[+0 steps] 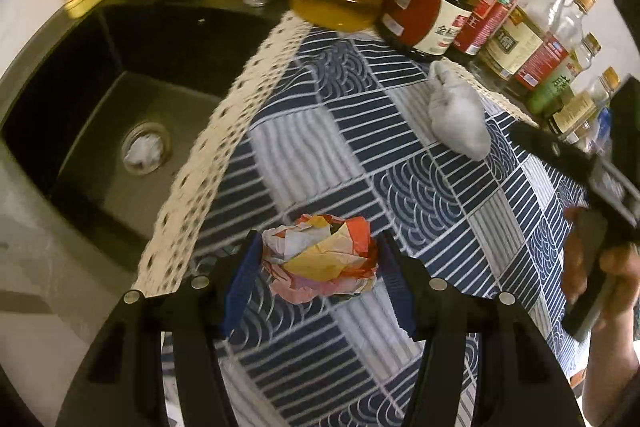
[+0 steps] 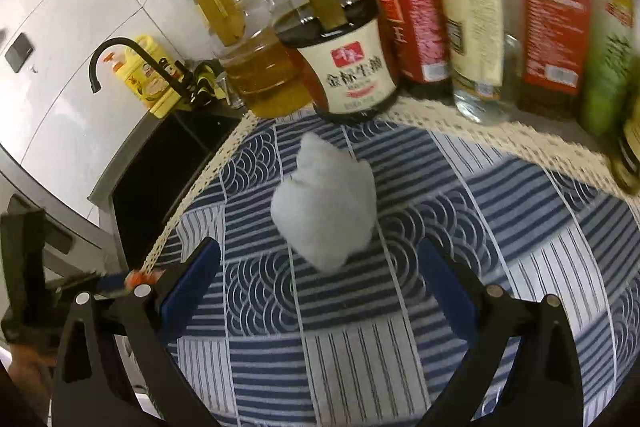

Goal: Collect trash
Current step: 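Grasp the pink-orange wrapper with the left tool while the right tool grasps the white tissue ball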

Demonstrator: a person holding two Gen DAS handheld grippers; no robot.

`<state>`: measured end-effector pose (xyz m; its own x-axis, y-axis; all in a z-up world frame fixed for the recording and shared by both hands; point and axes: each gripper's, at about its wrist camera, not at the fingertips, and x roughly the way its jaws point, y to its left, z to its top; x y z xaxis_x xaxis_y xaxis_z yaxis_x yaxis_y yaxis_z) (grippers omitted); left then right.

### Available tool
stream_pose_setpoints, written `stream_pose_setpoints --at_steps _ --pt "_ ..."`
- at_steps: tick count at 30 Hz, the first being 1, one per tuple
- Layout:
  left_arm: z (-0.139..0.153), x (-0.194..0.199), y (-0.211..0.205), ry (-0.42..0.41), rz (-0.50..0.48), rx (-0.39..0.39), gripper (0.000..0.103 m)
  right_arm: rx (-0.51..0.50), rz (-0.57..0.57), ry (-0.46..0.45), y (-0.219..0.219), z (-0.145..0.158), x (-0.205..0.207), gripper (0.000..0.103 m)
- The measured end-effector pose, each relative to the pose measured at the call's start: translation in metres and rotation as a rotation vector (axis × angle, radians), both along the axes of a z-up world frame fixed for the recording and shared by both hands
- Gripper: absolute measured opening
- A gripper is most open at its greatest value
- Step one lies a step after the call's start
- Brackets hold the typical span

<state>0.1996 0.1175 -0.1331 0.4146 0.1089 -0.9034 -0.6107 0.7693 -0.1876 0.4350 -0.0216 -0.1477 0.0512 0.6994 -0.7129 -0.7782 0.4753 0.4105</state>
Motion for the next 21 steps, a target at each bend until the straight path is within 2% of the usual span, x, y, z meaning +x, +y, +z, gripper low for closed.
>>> stream_pose_setpoints --at_steps 6,9,10,16,21 --pt "-0.004 -0.023 -0.009 0.035 0.071 -0.009 0.057 -0.015 0.045 0.005 0.027 -0.017 0.011 0.087" --pt "-0.003 -0.032 -0.012 0.045 0.1 -0.005 0.057 -0.042 0.061 0.021 0.035 -0.031 0.014 0.071" --pt "-0.003 -0.035 -0.013 0.046 0.107 -0.008 0.057 -0.05 0.063 0.017 0.036 -0.034 0.014 0.061" --pt "0.001 -0.046 -0.015 0.048 0.141 -0.002 0.057 -0.045 0.061 -0.018 0.031 -0.035 0.012 0.037" --pt "0.007 -0.051 -0.02 0.022 0.137 0.005 0.057 -0.018 0.079 -0.029 0.021 -0.026 0.003 0.034"
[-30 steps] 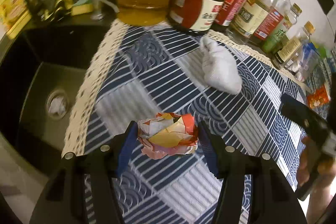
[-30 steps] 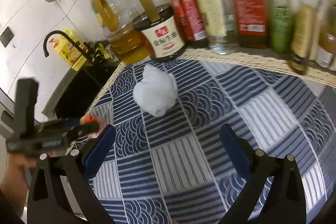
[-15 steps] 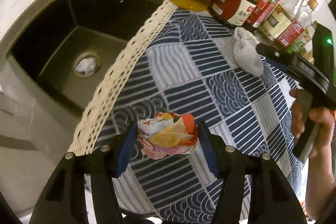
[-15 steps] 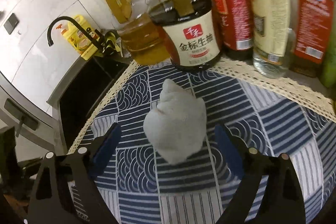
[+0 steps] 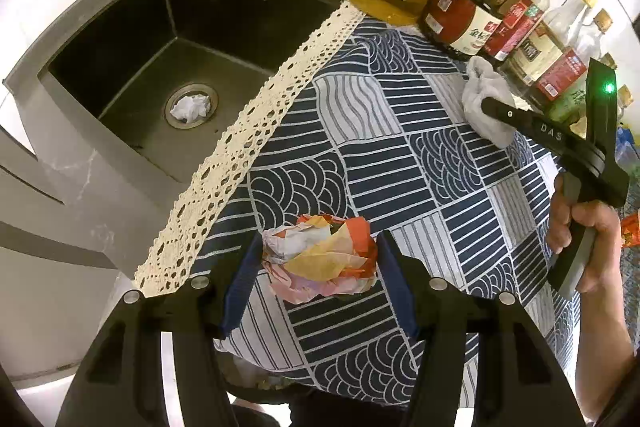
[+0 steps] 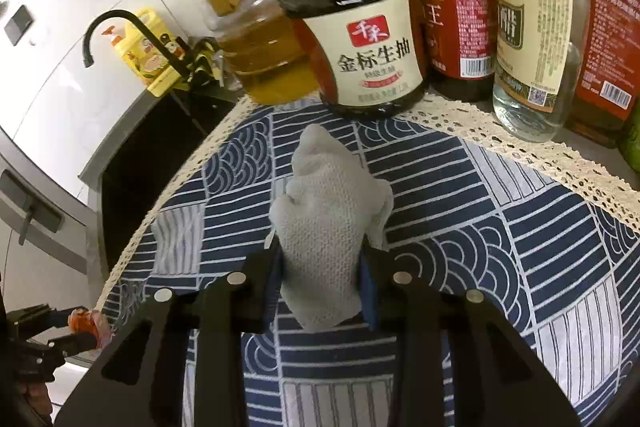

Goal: Collect trash
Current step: 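Grasp the pink-orange wrapper with the left tool while the right tool grasps the white tissue ball, then carry the wrapper and tissue ball down over the black trash bin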

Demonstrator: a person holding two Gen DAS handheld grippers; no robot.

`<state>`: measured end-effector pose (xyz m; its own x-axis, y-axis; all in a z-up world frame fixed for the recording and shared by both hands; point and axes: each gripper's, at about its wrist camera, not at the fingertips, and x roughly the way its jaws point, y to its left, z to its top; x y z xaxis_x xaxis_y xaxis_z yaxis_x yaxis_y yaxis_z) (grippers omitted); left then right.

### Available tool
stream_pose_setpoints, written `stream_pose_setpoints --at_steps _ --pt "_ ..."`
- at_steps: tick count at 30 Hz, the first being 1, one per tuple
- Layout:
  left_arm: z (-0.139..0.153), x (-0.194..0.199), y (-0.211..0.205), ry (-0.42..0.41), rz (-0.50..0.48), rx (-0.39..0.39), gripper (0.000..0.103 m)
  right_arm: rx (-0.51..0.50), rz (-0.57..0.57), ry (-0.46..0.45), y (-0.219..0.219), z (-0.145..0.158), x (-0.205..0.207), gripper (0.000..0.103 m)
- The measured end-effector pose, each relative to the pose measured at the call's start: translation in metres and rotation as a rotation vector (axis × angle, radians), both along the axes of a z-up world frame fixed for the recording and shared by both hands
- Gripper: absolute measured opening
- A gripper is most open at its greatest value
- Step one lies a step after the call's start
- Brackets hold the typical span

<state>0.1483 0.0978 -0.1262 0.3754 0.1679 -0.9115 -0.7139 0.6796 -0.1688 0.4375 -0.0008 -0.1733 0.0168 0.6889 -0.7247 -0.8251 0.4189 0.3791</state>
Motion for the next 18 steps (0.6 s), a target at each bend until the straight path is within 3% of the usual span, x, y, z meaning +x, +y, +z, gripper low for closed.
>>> stream_pose_setpoints --at_steps 11,18 --pt "0.005 -0.012 -0.001 -0.055 -0.094 -0.013 0.057 0.031 -0.038 -0.012 -0.036 0.024 -0.055 0.034" --pt "0.012 -0.026 0.004 -0.13 -0.249 -0.023 0.057 0.031 -0.166 -0.029 -0.07 0.05 -0.113 0.034"
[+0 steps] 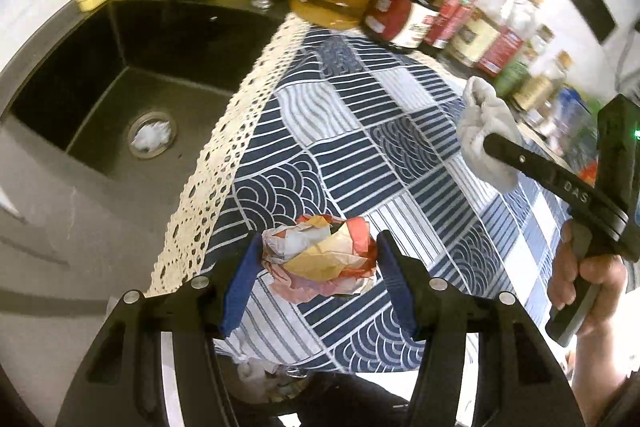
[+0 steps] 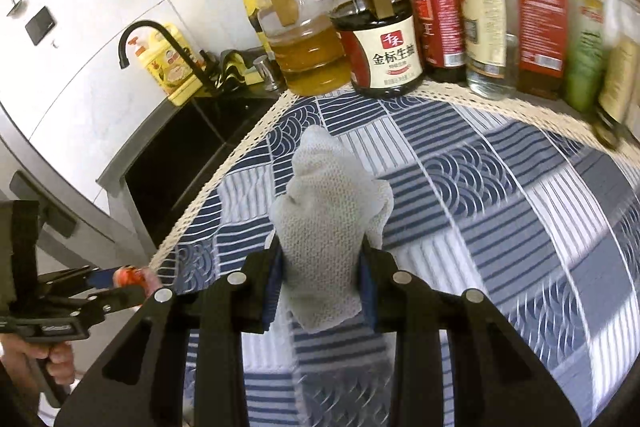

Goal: Collect trash
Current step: 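Carry the wrapper and tissue ball down over the black trash bin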

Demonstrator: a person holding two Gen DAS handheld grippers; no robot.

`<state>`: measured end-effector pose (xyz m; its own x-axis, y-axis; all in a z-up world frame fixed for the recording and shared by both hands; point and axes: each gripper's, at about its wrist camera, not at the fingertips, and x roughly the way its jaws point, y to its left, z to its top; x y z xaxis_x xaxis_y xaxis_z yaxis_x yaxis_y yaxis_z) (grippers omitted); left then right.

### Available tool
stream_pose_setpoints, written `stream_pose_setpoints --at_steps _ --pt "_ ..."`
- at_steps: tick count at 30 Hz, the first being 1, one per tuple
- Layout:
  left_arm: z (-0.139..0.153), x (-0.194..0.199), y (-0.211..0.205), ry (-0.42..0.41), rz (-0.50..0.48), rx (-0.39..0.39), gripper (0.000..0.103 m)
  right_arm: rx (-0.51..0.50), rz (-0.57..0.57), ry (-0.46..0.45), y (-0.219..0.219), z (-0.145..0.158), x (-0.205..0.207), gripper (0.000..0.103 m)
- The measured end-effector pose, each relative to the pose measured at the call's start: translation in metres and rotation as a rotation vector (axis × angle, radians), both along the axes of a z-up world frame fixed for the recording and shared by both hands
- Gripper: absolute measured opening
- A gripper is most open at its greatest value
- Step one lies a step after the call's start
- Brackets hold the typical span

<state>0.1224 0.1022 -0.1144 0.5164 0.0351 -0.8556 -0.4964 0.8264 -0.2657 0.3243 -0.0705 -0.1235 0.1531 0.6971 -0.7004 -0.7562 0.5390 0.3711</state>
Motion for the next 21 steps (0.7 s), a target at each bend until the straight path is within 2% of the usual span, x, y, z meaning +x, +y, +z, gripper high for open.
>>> stream_pose_setpoints --at_steps 6,12,21 --pt "0.007 -0.023 0.007 -0.08 -0.111 -0.015 0.057 -0.021 -0.098 -0.014 -0.019 0.016 -0.058 0.034" --pt "0.015 -0.051 0.01 -0.148 -0.203 -0.036 0.057 -0.049 -0.171 -0.066 -0.031 0.029 -0.124 0.034" --pt "0.023 -0.094 0.002 -0.172 -0.323 -0.036 0.057 -0.071 -0.276 -0.078 -0.047 0.033 -0.209 0.034"
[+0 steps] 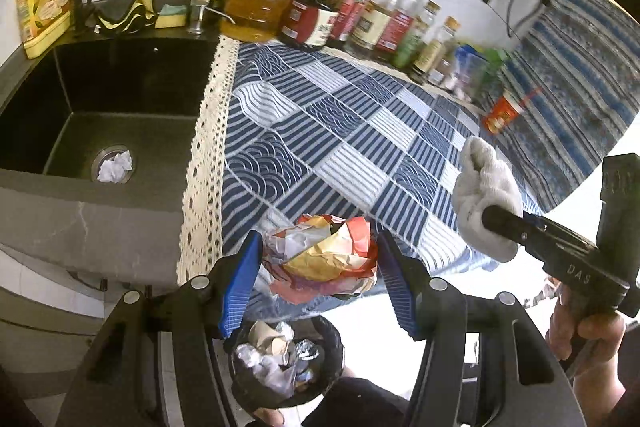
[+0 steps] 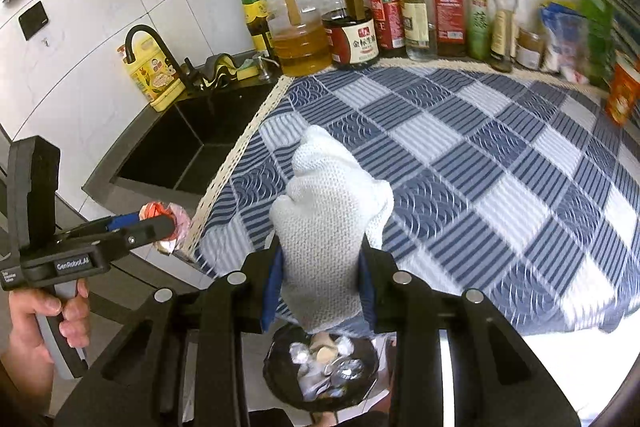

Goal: Collect trash
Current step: 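Carry the wrapper and tissue ball down over the black trash bin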

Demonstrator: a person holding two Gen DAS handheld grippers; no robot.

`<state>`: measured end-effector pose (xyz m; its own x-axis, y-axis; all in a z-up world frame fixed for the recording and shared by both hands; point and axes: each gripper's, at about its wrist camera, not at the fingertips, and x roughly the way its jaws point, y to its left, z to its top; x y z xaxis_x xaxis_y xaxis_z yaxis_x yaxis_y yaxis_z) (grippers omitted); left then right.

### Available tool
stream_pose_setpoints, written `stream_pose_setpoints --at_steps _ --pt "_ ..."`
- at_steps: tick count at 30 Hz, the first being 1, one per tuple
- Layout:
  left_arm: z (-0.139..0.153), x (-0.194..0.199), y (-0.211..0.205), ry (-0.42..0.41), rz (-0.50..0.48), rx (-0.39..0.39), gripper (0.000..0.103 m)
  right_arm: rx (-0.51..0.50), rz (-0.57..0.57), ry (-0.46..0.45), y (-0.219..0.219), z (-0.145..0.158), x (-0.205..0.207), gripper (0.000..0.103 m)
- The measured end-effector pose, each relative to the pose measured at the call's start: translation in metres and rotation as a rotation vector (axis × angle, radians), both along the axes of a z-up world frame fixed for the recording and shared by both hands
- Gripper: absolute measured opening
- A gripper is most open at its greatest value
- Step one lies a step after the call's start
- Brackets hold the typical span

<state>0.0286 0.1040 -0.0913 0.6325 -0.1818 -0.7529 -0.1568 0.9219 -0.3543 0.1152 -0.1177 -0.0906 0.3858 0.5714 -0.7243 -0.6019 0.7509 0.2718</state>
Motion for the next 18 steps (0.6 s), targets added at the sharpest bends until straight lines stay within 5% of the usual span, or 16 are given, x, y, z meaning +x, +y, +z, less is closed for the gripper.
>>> stream_pose_setpoints --at_steps 8,18 --pt "-0.008 -0.031 -0.014 0.024 -0.042 -0.005 0.057 0.0 -0.016 0.044 -0.007 -0.016 -0.043 0.034" --pt "-0.052 -0.045 -0.025 0.126 -0.046 -0.039 0.057 -0.02 0.0 0.131 -0.01 -0.053 -0.061 0.034"
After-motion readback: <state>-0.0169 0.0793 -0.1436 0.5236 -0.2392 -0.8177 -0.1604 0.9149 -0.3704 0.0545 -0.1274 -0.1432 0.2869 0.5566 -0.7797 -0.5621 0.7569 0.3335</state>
